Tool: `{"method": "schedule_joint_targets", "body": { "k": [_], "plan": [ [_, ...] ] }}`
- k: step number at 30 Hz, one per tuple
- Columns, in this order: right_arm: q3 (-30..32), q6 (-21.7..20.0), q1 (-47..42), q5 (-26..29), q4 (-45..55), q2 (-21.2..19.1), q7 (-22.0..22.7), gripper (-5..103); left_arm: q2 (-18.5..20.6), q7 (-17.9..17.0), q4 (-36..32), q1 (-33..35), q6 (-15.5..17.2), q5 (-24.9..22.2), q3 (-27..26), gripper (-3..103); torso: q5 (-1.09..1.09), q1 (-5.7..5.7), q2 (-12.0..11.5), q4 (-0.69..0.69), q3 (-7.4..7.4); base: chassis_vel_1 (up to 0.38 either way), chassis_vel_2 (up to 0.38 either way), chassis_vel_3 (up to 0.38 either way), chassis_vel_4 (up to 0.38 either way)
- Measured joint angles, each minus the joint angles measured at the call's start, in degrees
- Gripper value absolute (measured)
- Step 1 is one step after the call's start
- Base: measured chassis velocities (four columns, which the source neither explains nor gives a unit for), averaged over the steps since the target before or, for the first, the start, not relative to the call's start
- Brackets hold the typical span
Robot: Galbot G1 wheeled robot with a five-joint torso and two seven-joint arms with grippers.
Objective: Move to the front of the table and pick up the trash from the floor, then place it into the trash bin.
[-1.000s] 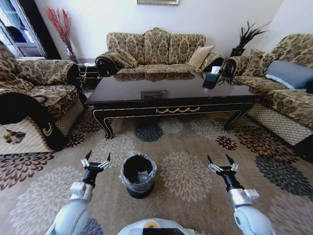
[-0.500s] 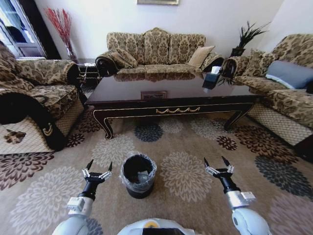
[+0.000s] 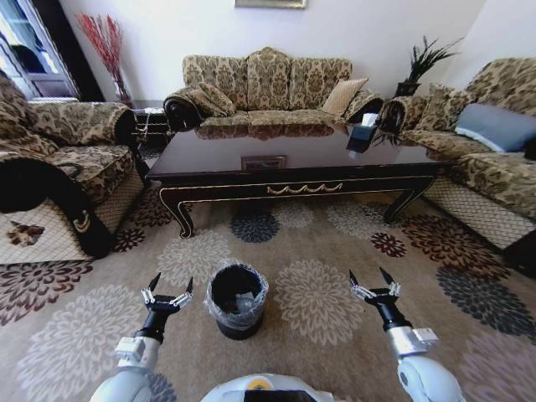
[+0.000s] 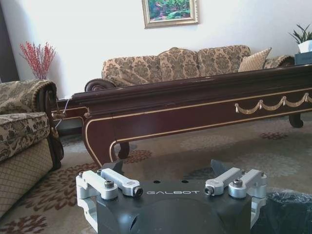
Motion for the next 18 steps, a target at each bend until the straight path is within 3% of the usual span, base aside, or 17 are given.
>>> {"method": "schedule_joint_targets", "body": {
  "k": [9,18],
  "plan": [
    [-0.01,-0.02,-0.01,0.04,0.03,-0.03,0.00,100,0.03,-0.07,0.03,-0.05,0.07,-0.03,0.03,100,0.00,0.00,-0.01,0.00,0.00,0.044,-0.049,-0.046,0.053],
    [-0.02,-0.06,-0.04,0.05,0.06,-0.04,0.00,100,0.05,-0.10,0.07,-0.06,0.12,-0.07,0.07,100,0.00,0.00,-0.01,0.00,-0.01,0.175,-0.199,-0.188,0.183]
  ]
}}
